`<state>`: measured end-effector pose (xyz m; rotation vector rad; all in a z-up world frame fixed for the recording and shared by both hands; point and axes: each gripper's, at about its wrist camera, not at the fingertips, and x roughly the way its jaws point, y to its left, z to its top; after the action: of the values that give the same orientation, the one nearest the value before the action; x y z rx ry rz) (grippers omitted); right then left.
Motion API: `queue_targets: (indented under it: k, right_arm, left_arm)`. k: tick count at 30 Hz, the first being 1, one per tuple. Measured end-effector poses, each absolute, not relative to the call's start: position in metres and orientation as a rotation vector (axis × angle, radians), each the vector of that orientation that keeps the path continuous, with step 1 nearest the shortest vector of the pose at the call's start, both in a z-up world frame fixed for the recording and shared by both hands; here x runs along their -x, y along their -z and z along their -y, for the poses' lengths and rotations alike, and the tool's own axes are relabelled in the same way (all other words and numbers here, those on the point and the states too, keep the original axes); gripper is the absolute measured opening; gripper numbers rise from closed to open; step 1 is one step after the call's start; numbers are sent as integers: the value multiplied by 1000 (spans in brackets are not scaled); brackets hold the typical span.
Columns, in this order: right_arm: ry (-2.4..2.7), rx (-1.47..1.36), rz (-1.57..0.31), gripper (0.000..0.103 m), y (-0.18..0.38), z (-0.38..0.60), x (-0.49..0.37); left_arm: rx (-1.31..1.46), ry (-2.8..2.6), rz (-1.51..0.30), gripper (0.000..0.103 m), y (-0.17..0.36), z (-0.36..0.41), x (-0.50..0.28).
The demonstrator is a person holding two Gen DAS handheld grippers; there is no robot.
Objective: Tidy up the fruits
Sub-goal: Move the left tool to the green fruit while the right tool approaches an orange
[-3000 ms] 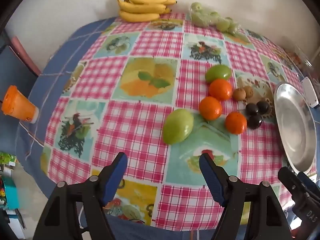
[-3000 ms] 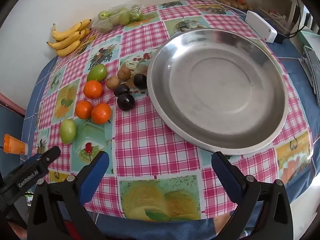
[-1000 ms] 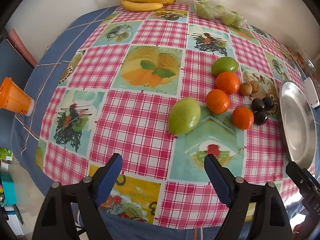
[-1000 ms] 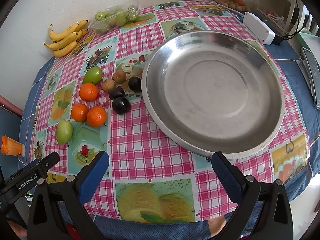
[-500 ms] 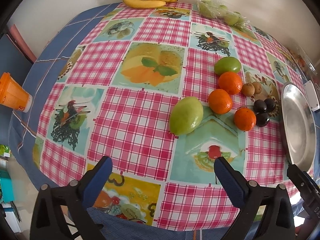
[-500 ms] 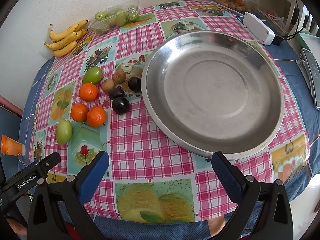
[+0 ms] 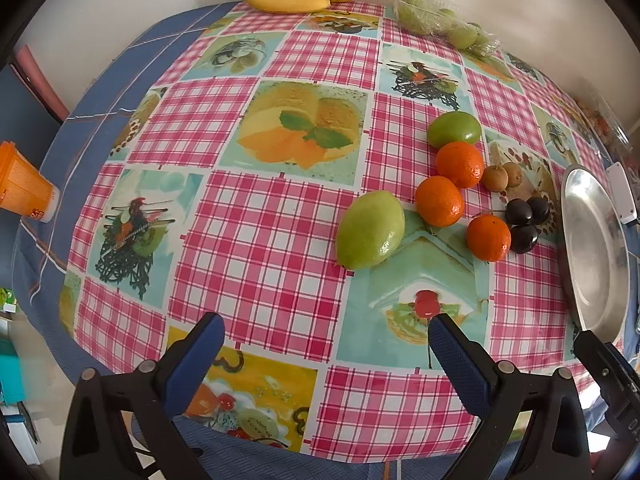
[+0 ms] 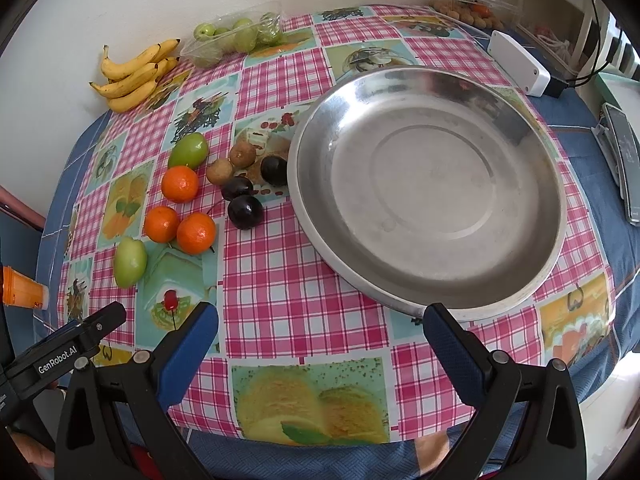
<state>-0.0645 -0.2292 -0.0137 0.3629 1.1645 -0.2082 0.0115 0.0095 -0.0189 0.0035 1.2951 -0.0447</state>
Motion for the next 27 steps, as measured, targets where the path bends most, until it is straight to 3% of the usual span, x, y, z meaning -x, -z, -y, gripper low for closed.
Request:
queue_targets:
  k: [27]
  right_arm:
    - [-17, -346, -1066, 102, 2, 181, 31]
  left_arm:
    - [83, 3, -1169, 103, -1, -40, -32]
